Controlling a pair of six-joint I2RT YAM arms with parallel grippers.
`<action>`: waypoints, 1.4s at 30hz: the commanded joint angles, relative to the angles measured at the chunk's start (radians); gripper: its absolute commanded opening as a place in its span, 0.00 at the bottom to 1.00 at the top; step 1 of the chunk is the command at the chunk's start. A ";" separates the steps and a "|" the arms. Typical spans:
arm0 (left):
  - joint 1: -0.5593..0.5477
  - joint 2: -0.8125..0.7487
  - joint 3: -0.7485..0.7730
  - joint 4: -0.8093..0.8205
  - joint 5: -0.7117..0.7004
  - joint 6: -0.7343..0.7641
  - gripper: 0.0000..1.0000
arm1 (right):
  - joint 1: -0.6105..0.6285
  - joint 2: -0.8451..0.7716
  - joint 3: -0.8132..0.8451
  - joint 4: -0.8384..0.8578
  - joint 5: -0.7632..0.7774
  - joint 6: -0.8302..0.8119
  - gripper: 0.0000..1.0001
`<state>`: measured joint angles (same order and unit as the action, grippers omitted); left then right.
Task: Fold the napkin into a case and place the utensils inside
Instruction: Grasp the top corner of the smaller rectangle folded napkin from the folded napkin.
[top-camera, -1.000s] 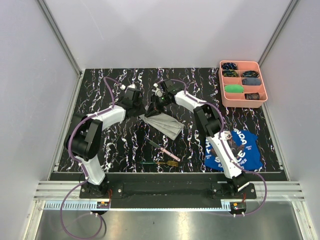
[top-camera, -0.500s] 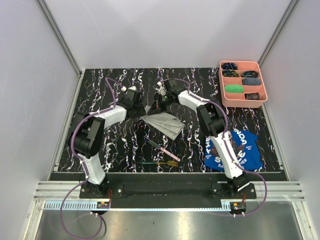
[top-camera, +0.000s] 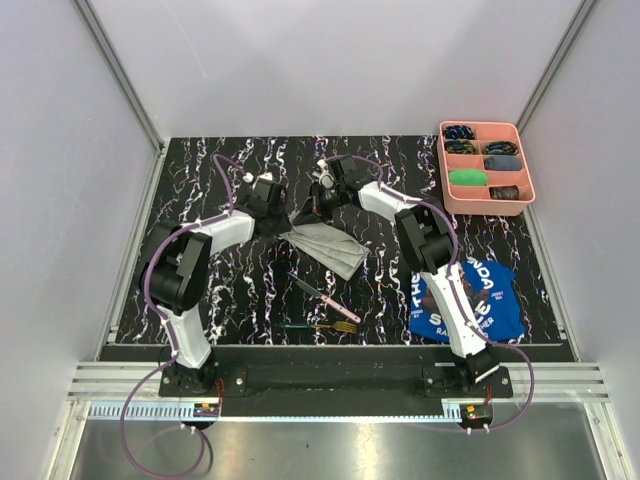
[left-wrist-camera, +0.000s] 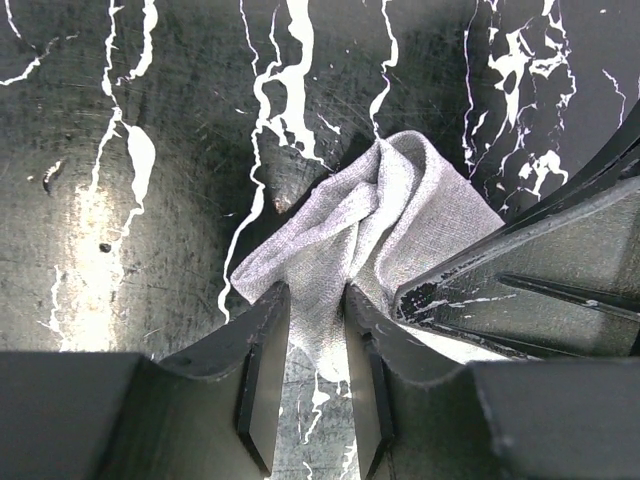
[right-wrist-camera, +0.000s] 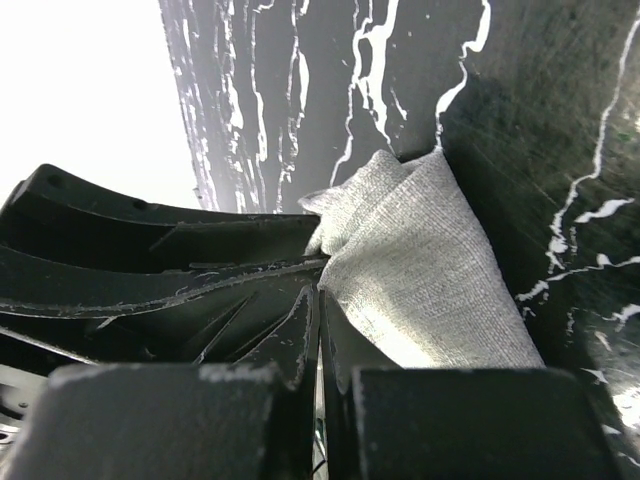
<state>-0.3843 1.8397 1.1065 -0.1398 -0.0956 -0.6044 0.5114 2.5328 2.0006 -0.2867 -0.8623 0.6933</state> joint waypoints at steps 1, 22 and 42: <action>0.010 -0.074 -0.010 0.032 -0.046 0.002 0.33 | 0.001 -0.068 -0.017 0.089 -0.052 0.060 0.00; 0.028 -0.120 -0.062 0.089 -0.019 -0.014 0.26 | 0.003 -0.062 -0.045 0.153 -0.070 0.098 0.00; 0.030 -0.066 -0.034 0.092 0.016 -0.014 0.28 | 0.003 -0.057 -0.048 0.155 -0.078 0.100 0.00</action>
<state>-0.3588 1.7576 1.0405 -0.0944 -0.0898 -0.6220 0.5114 2.5328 1.9476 -0.1612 -0.9104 0.7902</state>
